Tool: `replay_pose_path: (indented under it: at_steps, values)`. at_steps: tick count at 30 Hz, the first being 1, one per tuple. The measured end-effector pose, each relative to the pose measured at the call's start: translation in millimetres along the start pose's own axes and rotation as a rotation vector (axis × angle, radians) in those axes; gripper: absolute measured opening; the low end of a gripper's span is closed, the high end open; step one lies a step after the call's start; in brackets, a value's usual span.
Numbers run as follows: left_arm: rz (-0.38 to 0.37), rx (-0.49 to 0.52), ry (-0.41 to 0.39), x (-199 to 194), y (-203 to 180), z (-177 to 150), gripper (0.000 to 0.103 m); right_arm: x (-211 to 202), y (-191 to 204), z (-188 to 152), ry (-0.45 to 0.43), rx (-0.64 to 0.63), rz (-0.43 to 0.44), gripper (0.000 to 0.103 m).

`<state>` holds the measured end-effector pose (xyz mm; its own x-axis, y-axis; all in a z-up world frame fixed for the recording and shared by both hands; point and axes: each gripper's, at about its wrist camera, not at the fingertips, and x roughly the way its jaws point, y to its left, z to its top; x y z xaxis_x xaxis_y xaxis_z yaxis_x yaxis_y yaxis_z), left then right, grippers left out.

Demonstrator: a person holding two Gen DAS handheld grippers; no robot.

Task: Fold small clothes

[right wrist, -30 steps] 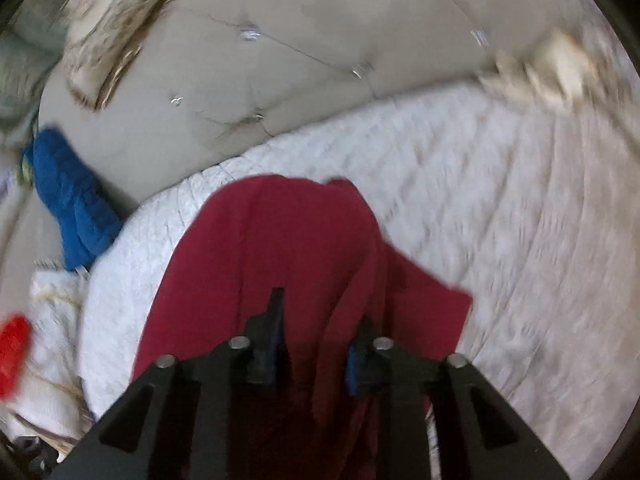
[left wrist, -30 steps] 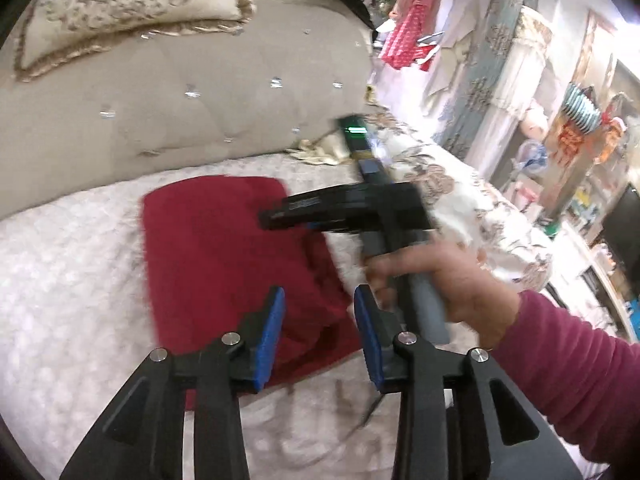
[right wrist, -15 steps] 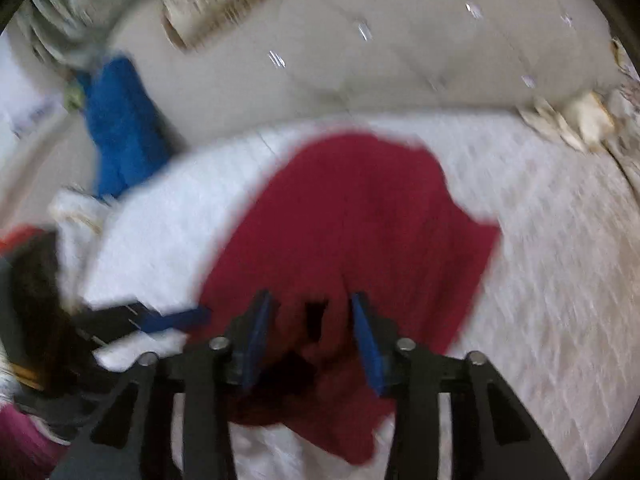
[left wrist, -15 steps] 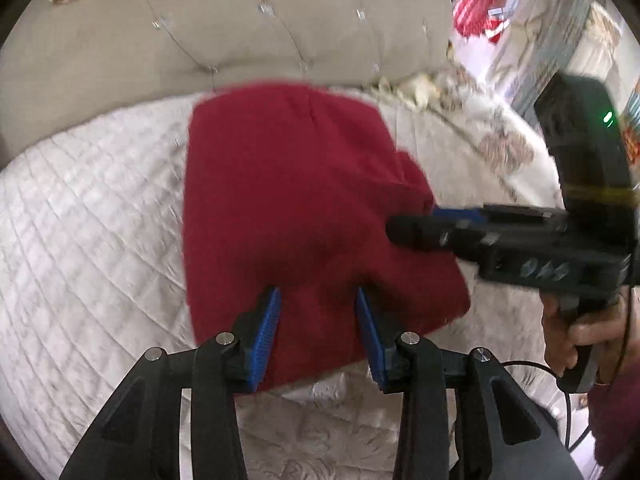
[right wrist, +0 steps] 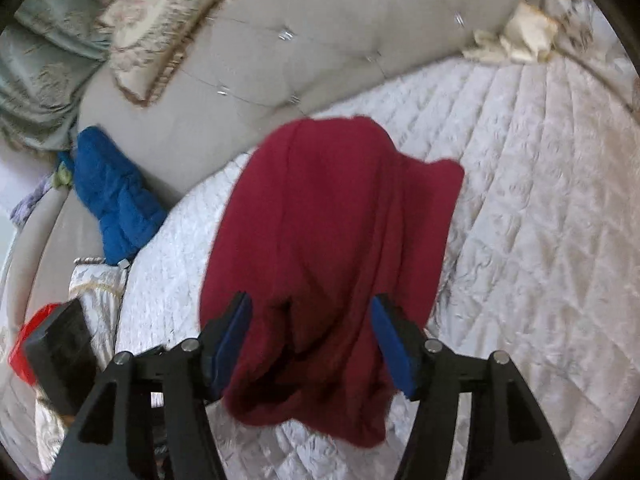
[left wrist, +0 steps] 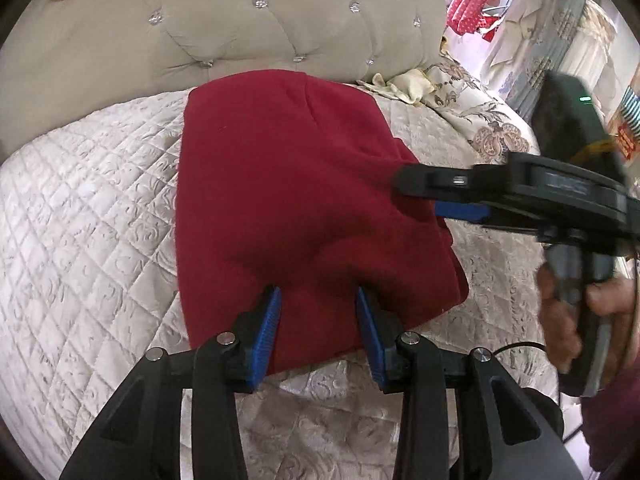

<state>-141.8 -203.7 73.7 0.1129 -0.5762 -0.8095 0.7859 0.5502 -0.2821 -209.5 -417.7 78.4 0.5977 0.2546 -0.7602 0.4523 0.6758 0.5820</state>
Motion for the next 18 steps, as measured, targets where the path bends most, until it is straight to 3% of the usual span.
replay_pose_path:
  at_steps: [5,7,8,10,14,15,17,18]
  values:
    - [0.002,-0.029,-0.03,-15,7,2,0.017,11,-6,1,-0.013,0.09,0.056,0.069]
    - [0.007,-0.041,-0.054,-23,9,5,0.016,13,1,2,-0.021,0.042,0.04,0.056]
    - [0.009,-0.046,-0.063,-27,9,7,0.016,12,2,2,-0.028,0.024,0.042,0.031]
    - [0.012,-0.051,-0.083,-35,11,11,0.016,-3,11,3,-0.063,-0.041,0.031,0.027]
    - [0.029,-0.054,-0.111,-39,15,20,0.017,-34,31,-7,-0.138,-0.215,-0.156,0.025]
    - [0.037,-0.056,-0.101,-33,16,21,0.017,-33,27,-7,-0.132,-0.207,-0.173,0.025]
    - [0.05,-0.068,-0.07,-16,17,22,0.017,-21,10,-7,-0.077,-0.143,-0.126,0.027]
    - [0.059,-0.078,-0.059,-9,18,21,0.017,-17,6,-7,-0.059,-0.121,-0.114,0.034]
